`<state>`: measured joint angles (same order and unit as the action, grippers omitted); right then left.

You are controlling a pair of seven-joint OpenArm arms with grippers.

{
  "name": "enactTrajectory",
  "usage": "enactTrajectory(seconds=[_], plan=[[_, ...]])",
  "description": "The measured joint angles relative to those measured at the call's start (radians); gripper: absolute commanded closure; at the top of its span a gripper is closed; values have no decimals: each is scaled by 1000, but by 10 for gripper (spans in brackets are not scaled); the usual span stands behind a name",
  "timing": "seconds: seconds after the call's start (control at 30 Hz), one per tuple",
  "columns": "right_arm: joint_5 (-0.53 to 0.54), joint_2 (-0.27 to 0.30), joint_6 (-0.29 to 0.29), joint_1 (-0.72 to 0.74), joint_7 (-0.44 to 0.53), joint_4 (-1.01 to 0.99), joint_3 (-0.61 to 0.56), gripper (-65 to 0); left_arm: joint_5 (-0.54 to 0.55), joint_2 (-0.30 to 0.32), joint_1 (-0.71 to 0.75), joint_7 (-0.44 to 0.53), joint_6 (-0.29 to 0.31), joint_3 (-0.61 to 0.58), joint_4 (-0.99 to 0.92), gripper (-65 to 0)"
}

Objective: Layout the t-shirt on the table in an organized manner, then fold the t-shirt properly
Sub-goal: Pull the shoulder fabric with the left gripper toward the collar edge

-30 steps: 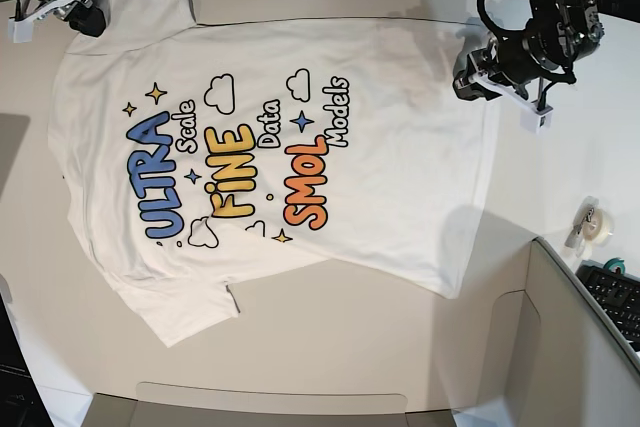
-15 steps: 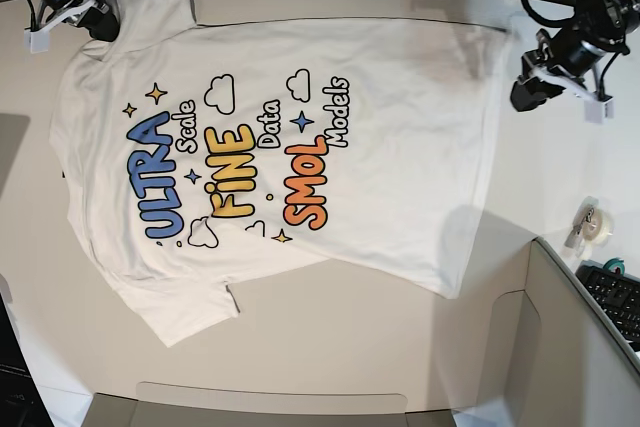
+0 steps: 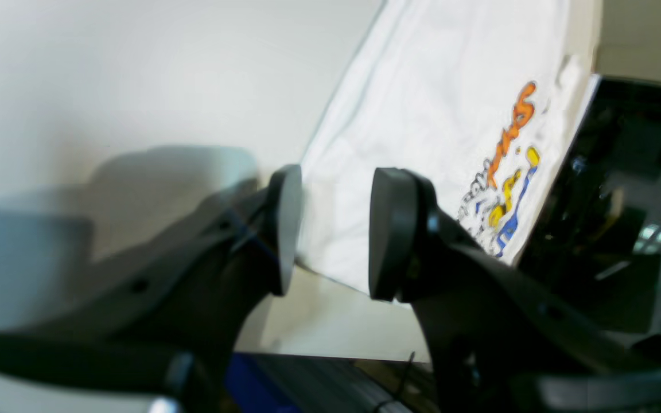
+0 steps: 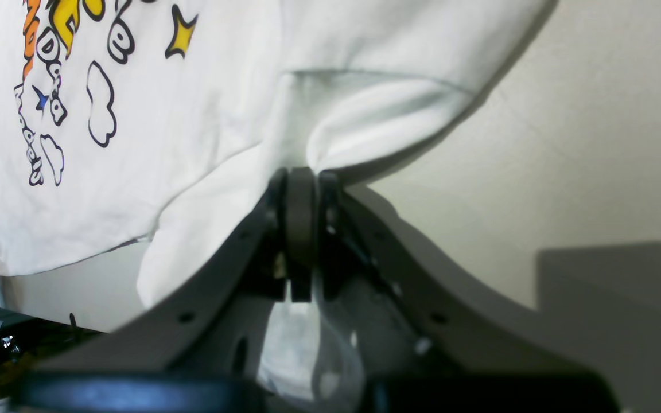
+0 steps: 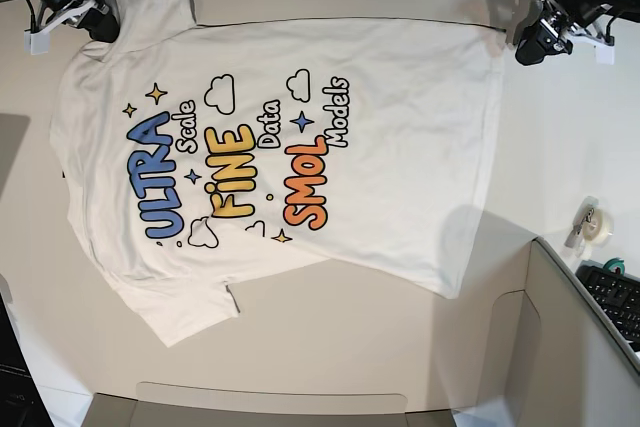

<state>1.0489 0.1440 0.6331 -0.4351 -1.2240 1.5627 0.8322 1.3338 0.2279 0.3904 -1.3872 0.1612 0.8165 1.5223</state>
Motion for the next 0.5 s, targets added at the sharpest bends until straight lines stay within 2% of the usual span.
enactTrajectory(seconds=[0.13, 0.3, 0.5], plan=[[0, -1, 0, -1, 2, 0, 0, 0, -1, 0, 3, 2, 0, -8, -9, -205], [1, -1, 0, -2, 4, 0, 0, 0, 1, -4, 37, 0, -3, -78, -9, -205], [0, -1, 0, -2, 6, 0, 0, 0, 13, -45, 53, 6, -3, -89, -9, -205]])
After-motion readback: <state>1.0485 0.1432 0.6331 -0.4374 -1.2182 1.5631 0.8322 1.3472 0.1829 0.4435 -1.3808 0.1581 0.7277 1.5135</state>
